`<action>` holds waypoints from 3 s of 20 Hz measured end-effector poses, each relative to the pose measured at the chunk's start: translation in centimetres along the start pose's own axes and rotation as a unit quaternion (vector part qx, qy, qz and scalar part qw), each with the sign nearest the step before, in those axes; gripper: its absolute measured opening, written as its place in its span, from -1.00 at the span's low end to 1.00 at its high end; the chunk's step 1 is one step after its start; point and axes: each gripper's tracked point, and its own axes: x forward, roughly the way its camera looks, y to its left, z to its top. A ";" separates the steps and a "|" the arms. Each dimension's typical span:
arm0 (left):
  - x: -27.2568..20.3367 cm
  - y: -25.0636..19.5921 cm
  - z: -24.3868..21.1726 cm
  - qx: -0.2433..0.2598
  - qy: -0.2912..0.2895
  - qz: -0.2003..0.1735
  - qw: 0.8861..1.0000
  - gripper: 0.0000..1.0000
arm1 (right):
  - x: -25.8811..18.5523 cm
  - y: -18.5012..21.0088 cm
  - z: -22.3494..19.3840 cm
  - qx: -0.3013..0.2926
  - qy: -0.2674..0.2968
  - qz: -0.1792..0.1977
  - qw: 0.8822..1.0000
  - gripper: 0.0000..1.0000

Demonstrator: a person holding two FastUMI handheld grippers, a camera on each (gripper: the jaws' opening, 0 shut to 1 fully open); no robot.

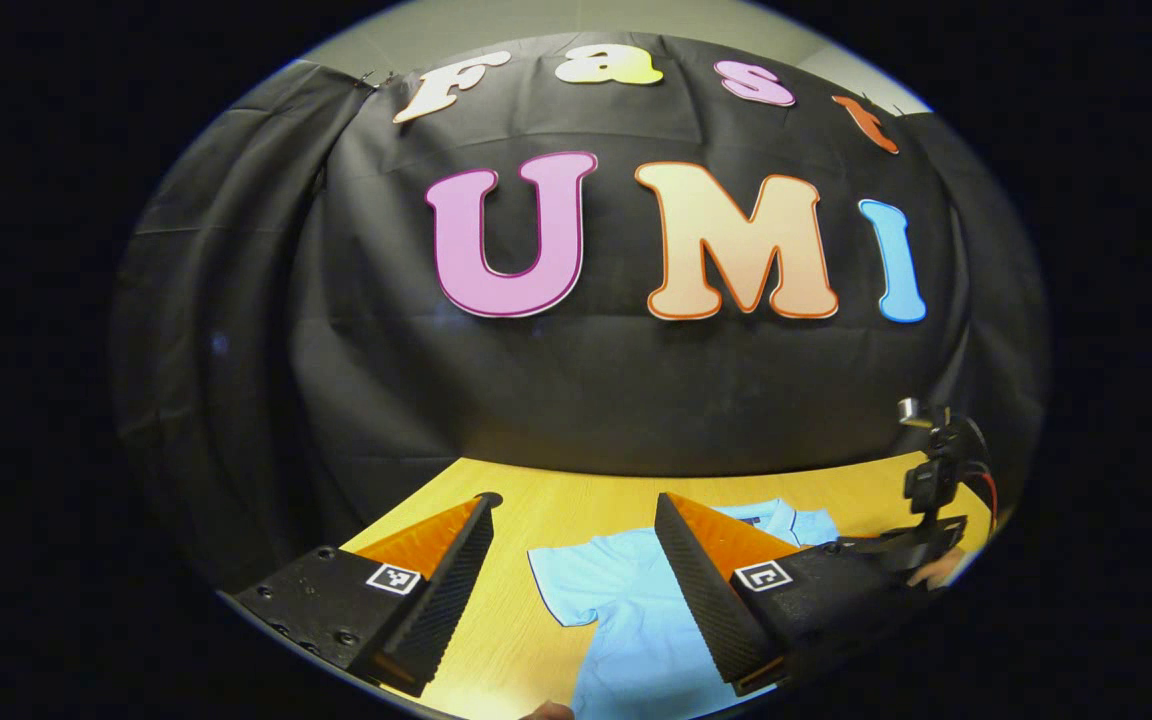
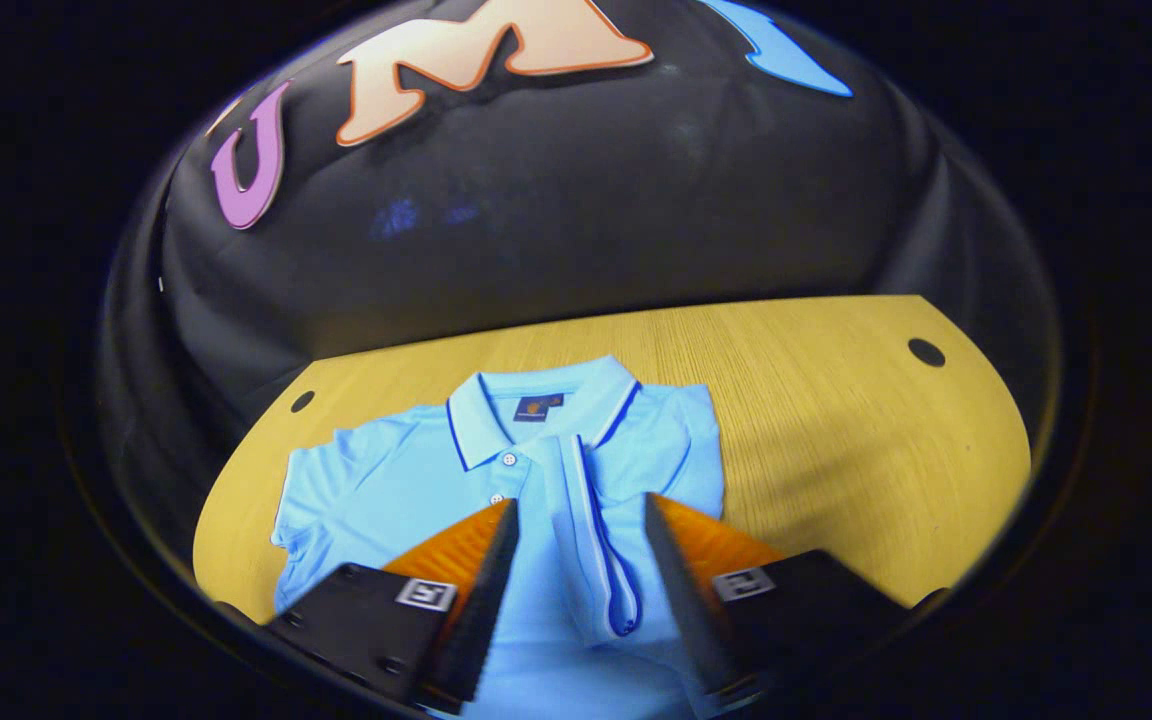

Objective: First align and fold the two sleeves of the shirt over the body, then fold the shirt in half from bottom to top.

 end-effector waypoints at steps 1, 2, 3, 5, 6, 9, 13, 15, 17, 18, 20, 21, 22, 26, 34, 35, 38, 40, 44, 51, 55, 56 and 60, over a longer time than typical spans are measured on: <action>0.8 0.0 -0.5 -0.003 0.004 -0.002 1.000 0.95 | -1.0 0.0 1.2 -0.007 -0.017 0.002 1.000 1.00; 1.8 -0.1 -1.3 -0.005 0.010 -0.003 1.000 0.94 | -2.3 -0.1 2.2 -0.012 -0.033 0.001 0.999 0.99; 2.8 -0.2 -2.1 -0.006 0.018 -0.006 1.000 0.94 | -3.5 -0.3 3.2 -0.014 -0.047 0.001 0.999 0.96; 4.5 -0.2 -4.1 -0.017 0.038 -0.009 0.999 0.94 | -6.0 -0.8 4.9 -0.013 -0.072 0.000 0.997 0.96; 5.6 -0.1 -5.2 -0.024 0.051 -0.005 0.998 0.94 | -7.1 -1.3 5.4 -0.017 -0.080 -0.004 0.997 0.96; 8.6 0.9 -8.8 -0.057 0.094 0.013 0.994 0.94 | -10.2 -2.5 6.4 -0.031 -0.099 -0.014 0.995 0.96; 12.6 2.6 -13.5 -0.065 0.146 0.041 0.986 0.90 | -12.9 -4.1 5.6 -0.042 -0.097 -0.028 0.994 0.96; 14.2 3.2 -16.2 -0.068 0.181 0.048 0.980 0.90 | -13.6 -5.1 4.7 -0.048 -0.089 -0.039 0.994 0.96; 15.1 3.4 -18.1 -0.066 0.203 0.049 0.976 0.91 | -14.1 -6.1 4.0 -0.049 -0.081 -0.049 0.994 0.96; 15.4 3.3 -19.0 -0.059 0.213 0.045 0.974 0.92 | -14.3 -6.6 3.7 -0.049 -0.078 -0.055 0.994 0.89; 15.8 2.9 -20.5 -0.061 0.229 0.041 0.971 0.92 | -14.6 -7.1 3.4 -0.048 -0.072 -0.061 0.994 0.96; 15.5 3.2 -20.7 -0.056 0.237 0.048 0.969 0.91 | -14.8 -7.2 3.4 -0.048 -0.072 -0.063 0.994 0.96; 15.8 3.3 -21.0 -0.051 0.236 0.045 0.969 0.92 | -15.0 -7.2 3.4 -0.049 -0.073 -0.063 0.994 0.90; 16.1 2.0 -20.9 -0.047 0.237 0.013 0.970 0.66 | -16.0 -7.5 3.7 -0.054 -0.077 -0.064 0.994 0.89; 15.9 -1.1 -20.0 -0.051 0.244 -0.003 0.969 -1.00 | -17.6 -9.9 3.9 -0.028 -0.083 -0.078 0.993 0.90; 15.4 -2.2 -19.1 -0.045 0.245 -0.013 0.968 -1.00 | -17.8 -10.1 4.0 -0.030 -0.086 -0.080 0.993 0.96; 15.0 -7.1 -14.8 -0.060 0.208 -0.063 0.974 -1.00 | -18.4 -10.3 4.1 -0.031 -0.090 -0.079 0.992 0.96; 14.5 -10.4 -12.6 -0.048 0.190 -0.098 0.976 -1.00 | -18.6 -10.1 4.2 -0.031 -0.092 -0.077 0.992 0.96; 12.8 -17.4 -12.4 -0.021 0.191 -0.166 0.967 -1.00 | -18.4 -9.8 3.8 -0.033 -0.088 -0.075 0.993 0.96; 10.8 -21.1 -15.7 -0.020 0.210 -0.212 0.954 -0.90 | -17.6 -9.4 3.3 -0.026 -0.082 -0.088 0.992 0.96; 10.3 -18.3 -13.8 -0.038 0.184 -0.191 0.963 0.90 | -18.3 -8.0 3.6 -0.030 -0.103 -0.085 0.991 0.96; 9.6 -17.3 -13.3 -0.045 0.178 -0.183 0.966 0.94 | -18.7 -7.5 3.4 -0.033 -0.107 -0.079 0.991 0.96; 4.6 -12.9 -11.5 -0.049 0.147 -0.161 0.975 0.92 | -20.9 -6.2 1.3 -0.043 -0.113 -0.050 0.991 0.90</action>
